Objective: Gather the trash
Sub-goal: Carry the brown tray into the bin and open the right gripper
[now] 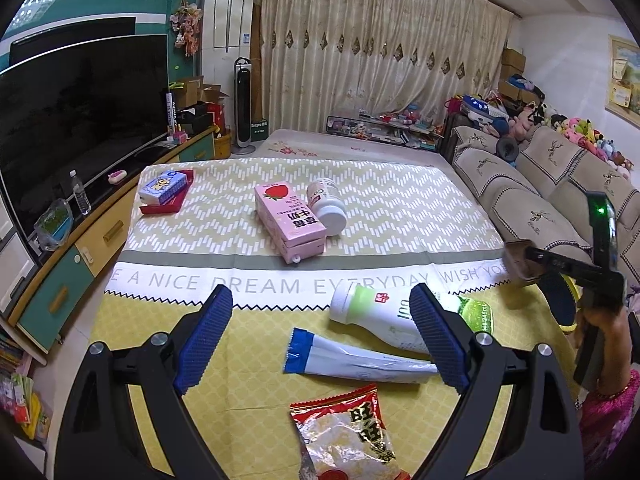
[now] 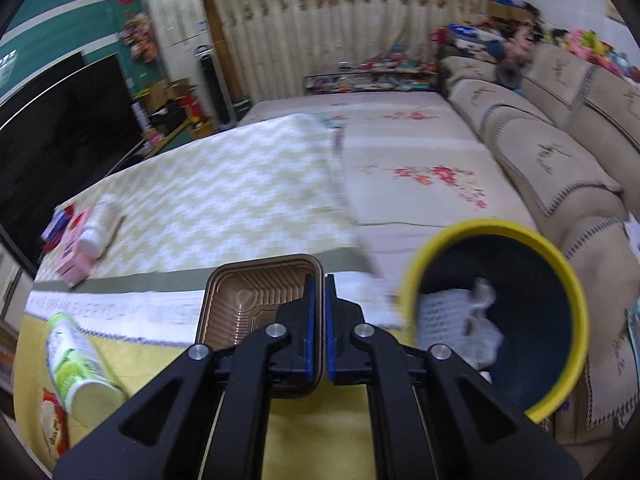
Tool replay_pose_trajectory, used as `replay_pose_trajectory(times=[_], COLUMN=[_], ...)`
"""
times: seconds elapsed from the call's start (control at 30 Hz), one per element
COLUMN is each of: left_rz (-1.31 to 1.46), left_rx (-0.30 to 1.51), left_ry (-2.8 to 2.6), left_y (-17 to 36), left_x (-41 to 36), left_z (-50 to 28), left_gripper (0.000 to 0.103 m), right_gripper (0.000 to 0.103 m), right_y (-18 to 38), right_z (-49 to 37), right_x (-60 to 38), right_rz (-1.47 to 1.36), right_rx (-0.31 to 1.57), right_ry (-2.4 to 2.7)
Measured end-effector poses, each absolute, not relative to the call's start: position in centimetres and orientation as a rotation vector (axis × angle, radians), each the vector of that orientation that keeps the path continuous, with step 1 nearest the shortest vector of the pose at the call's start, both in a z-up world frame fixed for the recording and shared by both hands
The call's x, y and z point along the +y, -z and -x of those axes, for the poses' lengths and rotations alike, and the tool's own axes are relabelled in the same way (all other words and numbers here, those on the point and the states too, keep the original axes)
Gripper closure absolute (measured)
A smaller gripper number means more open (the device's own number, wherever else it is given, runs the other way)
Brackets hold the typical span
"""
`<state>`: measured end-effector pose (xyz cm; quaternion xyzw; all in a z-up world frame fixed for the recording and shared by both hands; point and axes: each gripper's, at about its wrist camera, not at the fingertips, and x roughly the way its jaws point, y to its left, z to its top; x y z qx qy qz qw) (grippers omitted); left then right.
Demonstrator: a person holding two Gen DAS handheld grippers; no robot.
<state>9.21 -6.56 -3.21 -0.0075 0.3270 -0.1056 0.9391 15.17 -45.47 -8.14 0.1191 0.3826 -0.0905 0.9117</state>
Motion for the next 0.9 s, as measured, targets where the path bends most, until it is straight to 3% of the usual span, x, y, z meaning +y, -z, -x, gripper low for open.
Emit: replay_pose_trajectory(times=[0.57,0.73,0.9], left_rz=[-0.019,-0.026,-0.021], left_rx=[0.696,0.701,0.710], left_ry=[0.235,0.238,0.236], left_y=[4.3,4.5,4.9], left_x=[-8.3,-8.7,-8.5], left_z=[-9.8,-9.9,-10.1], left_gripper=[0.014,0.014,0.014], right_gripper=[0.097,0.087,0.084], right_y=[11.0,11.7,11.6], right_z=[-10.9,-10.6,-10.5], right_x=[-56.6,-57.3,-57.2], right_rz=[-0.356,-0.368,-0.366], right_rx=[0.819,0.822,0.818], right_ry=[0.451,0.477,0.472])
